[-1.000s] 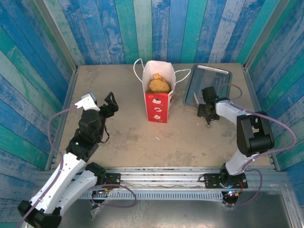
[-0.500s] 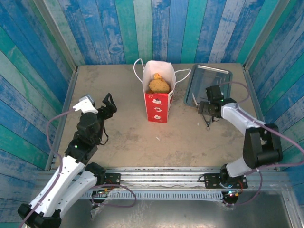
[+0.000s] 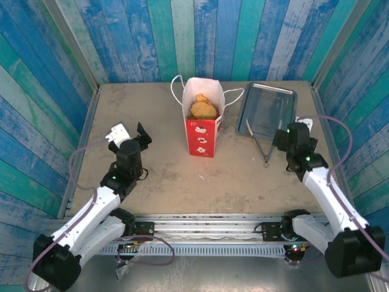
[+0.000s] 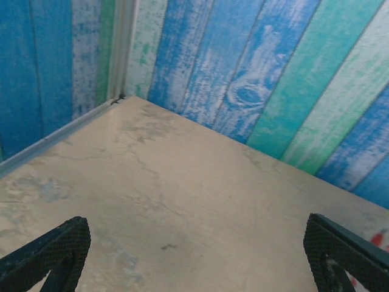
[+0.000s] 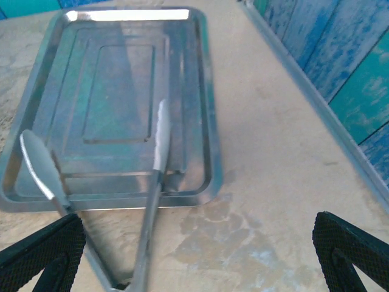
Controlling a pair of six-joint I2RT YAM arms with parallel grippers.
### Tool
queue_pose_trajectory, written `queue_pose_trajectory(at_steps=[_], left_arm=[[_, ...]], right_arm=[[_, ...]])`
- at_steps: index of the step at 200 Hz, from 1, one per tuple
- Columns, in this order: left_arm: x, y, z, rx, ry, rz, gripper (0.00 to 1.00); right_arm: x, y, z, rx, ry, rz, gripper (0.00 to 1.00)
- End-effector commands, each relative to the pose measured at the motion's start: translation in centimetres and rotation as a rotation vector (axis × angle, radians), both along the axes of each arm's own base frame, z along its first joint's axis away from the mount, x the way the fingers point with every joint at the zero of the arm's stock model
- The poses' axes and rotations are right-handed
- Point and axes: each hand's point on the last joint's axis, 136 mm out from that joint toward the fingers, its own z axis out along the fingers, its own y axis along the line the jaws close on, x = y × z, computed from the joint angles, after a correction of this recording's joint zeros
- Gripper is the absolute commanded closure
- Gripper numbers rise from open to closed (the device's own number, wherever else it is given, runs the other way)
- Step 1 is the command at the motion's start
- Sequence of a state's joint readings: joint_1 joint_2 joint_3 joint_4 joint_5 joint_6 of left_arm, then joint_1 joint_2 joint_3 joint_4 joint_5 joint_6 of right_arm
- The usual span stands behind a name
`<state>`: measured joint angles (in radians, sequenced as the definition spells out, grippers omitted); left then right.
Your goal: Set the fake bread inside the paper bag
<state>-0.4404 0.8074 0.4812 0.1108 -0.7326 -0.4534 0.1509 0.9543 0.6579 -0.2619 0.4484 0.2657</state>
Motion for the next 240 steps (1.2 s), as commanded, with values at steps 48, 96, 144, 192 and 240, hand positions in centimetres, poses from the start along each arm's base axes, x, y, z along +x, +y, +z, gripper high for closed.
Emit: queue_pose_trajectory(at_steps=[48,96,144,192,240], left_arm=[[0.9,4.8,-4.1,0.148,0.025,0.174,0.06],[2.3,5.1,-6.6,0.236,0.077,0.101,0.06],[3.0,5.4,-8.1,0.295,0.054,0.01,0.06],[3.9,4.1,-7.8,0.313,-0.031,-0.113,0.06],[5.4,3.2,-9.6,0.323,-0.057,-0.181,0.06]], right_arm=[[-2.2,-2.6,-2.5,-0.158,-0.217,-0.028,0.0],[0.4,-0.4,-4.5,-0.148,-0.211,0.109,0.0],[4.5,2.0,-4.3,-0.169,-0.269,0.251,0.0],[6.4,3.0,-6.5,-0.093,-0.324,0.317,0.0],[8.9,4.5,-8.1,-0.076,-0.19,0.415,0.0]])
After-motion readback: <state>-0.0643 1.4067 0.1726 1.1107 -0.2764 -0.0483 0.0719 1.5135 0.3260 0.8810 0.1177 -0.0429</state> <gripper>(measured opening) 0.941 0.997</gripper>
